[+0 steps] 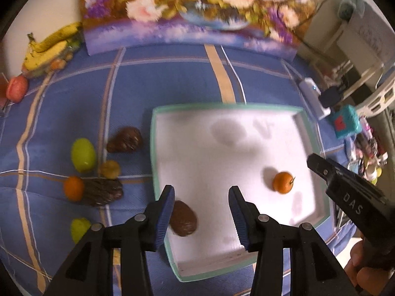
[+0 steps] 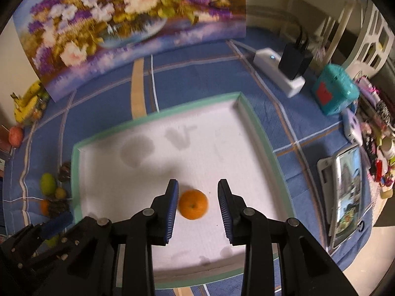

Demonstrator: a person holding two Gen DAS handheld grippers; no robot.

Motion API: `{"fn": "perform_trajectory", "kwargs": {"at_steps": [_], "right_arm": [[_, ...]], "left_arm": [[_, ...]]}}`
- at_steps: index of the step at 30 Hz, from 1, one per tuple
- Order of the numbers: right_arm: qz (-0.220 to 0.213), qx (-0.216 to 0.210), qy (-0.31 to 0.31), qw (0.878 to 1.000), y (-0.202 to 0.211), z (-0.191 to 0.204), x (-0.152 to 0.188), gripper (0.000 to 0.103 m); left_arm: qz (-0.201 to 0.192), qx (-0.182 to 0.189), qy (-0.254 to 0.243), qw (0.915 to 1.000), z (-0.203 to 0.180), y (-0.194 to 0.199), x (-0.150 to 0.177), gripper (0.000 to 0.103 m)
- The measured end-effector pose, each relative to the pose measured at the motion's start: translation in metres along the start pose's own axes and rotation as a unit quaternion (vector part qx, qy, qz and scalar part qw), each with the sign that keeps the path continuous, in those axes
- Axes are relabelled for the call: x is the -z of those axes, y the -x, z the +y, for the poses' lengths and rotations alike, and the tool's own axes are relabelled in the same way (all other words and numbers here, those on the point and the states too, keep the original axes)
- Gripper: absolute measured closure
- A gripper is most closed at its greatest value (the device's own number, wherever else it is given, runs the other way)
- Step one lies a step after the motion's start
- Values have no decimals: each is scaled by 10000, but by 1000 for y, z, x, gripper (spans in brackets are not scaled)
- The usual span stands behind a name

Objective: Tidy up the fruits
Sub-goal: 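Open the right tool releasing the tangerine while the left tool releases the brown fruit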

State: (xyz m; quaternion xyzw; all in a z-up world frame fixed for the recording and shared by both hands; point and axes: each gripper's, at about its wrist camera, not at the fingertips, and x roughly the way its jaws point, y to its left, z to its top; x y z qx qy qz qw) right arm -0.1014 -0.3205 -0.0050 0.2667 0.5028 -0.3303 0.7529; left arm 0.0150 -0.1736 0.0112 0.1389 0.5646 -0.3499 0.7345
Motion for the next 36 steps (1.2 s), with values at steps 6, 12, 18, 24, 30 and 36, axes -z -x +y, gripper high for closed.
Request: {"fn": "perform_trajectory", "kwargs": {"at_steps": [6,12,18,24,30,36], "right_arm": [[-315,-31,65,9995,28,3,-5,69],[-412,-46,92,9991,37,5,-6,69],[-336,-65,69,9994,29,4,-3,69],[-304,-107,74,9995,24,4,-2,68],[-176,-120,103,9997,13,6,1,38],[-161,-79,177,9997,4,8,3,18]], "left_arm": [[-313,16,170,9994,14,20,-5,54],[-387,-17,297,9988,24,26,-5,54],[-332,-66,379,9987,29,25,-5,53],[-253,-408,484,9977,35,19,-4,18],[-155,-804,618,9947,49,7,-2,0],[-184,-1100,655,9916,58,0,0,0]]}}
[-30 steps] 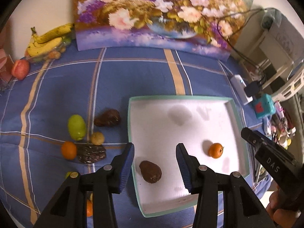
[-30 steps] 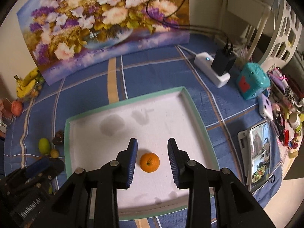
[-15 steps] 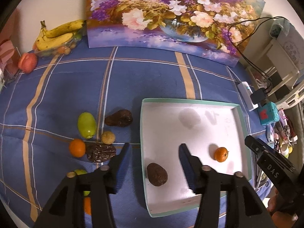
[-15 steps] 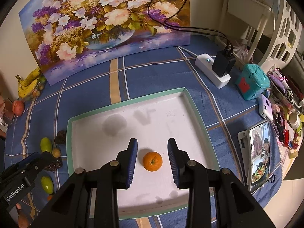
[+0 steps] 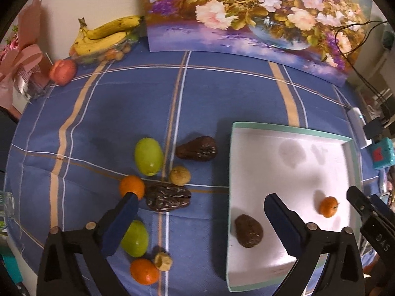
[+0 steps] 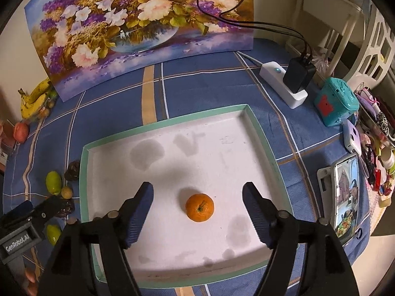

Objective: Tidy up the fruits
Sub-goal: 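Open the right tool releasing the tangerine while the left tool releases the brown fruit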

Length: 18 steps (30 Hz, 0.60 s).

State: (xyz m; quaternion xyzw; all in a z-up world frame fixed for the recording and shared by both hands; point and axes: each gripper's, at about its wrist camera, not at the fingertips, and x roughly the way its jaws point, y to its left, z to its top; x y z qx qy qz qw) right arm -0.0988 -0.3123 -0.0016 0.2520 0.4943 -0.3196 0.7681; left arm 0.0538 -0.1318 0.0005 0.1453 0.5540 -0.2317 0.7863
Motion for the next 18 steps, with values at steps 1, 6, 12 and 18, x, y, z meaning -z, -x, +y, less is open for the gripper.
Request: {"fn": "perform_trajectory", "kwargs": {"at_steps": [1,6,12,18], "right_arm": [[-4,7,14,10000,-1,1,0,16],[-12,-48,70,10000,-4,3,1,15],[-121,-73,109,9998,-4,6,0,9],[-371,-138,217,9990,3,14,1,9]], "left_arm": [[-1,-8,-12,10000,0,0,0,0],[-67,34,-16,10000,1,2,-1,0],[-186,3,8,9998,4,7,-3,0],[-353,2,-75,9993,8,16,-2,0]]}}
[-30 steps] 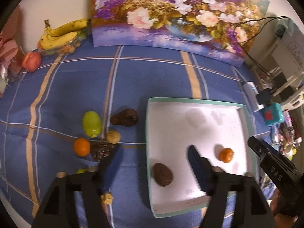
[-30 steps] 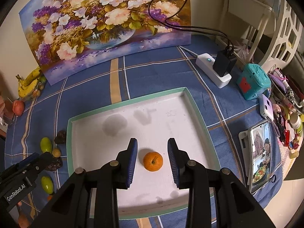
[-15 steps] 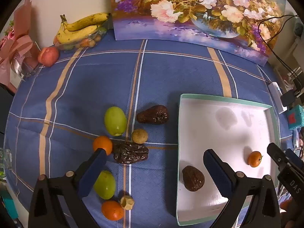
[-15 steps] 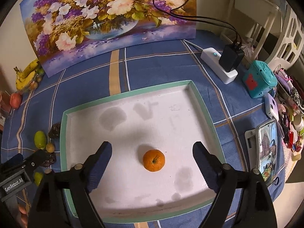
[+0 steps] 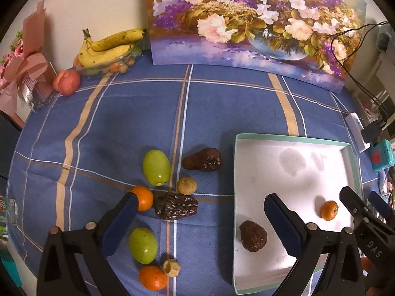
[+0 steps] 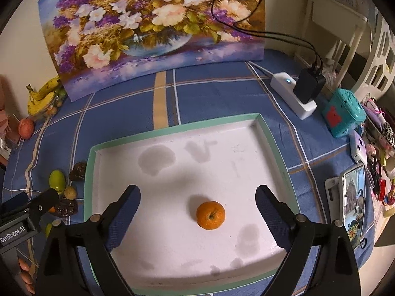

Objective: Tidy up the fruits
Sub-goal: 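Open the right tool releasing the tangerine while the left tool releases the brown fruit, then grasp a green lime with the left tool while the right tool reaches toward a dark date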

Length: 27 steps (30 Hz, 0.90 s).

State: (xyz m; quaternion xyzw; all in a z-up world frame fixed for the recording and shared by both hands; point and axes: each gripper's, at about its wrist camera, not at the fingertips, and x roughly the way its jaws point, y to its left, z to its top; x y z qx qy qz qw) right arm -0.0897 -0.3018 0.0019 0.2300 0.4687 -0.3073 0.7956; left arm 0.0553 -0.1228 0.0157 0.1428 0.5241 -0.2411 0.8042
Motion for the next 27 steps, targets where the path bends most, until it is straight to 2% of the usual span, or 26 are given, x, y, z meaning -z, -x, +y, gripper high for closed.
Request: {"fn": "perform_trajectory", "kwargs": {"at_steps": [5,9,12,15,21,25,27], "right_arm": [[-160,22,270,9995,4,17,4,9],[-180,-54,480,9987,5,33,10,9],[-271,-121,706,9971,6,46,17,9],[-132,-86,897,9958,3,59,22,9],[75,-698,868,9937,3,76,30,9],[167,-1146,776,9902,6,87,32,9],[159,-1236,802,9890,8,94,32,9]], "left_arm": [[-161,51,32,9999,9,9,3,0],[-374,-66,40,9993,18,17,7,0],[-379,-3,147,9992,30,21,9,0],[-364,101,239,9990,42,24,12,0],[-517,400,594,9961,80,37,12,0],[-653,410,795,9938,106,47,14,0],[-675,491,873,9927,117,50,17,0]]}}
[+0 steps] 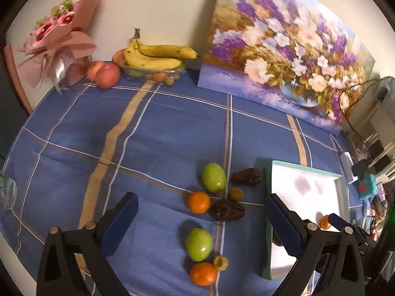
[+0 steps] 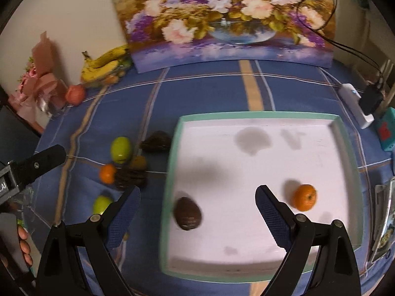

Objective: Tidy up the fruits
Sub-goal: 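Grasp a green lime with the left tool while the right tool reaches toward a dark date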

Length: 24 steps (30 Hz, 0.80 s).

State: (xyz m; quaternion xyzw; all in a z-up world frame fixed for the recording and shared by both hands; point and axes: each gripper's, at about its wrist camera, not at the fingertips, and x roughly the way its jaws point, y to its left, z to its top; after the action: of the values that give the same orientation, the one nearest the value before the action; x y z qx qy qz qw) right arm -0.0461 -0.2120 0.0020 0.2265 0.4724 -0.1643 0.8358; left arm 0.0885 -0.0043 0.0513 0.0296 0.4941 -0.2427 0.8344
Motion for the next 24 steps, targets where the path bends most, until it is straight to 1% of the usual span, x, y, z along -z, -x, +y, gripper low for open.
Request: {"fn": "perform_trajectory", "kwargs": {"at_steps": [2,6,9,12,14,17,18,21,24], "right_arm": [[-11,-52,60,10000,0,8,-1,9],[-32,-280,97,9996,0,24,-3,9],[-126,-371,151,9991,1,33,-6,9],[-176,-347,210,9990,1,40,-8,9],[-127,-308,213,9992,-1,40,-8,9],[-9,-196,177,9997,-9,37,-7,12],[38,-178,141,9997,-12,35,-7,14],[166,-116,72,9998,-21,30,-6,17],[260,-62,60,9996,-28,27,-5,20]], "left_arm": [[63,40,108,9999,10,0,0,0],[147,-84,320,9993,27,-1,5,0],[252,-9,496,9985,34,-5,10,1],[459,97,630,9969,38,-17,15,1],[700,5,633,9955,37,-31,20,2],[1035,-111,531,9931,32,-50,30,7],[1141,-124,497,9922,30,-56,33,10],[1427,21,471,9886,25,-70,41,17],[1590,124,367,9865,16,-78,47,23]]}}
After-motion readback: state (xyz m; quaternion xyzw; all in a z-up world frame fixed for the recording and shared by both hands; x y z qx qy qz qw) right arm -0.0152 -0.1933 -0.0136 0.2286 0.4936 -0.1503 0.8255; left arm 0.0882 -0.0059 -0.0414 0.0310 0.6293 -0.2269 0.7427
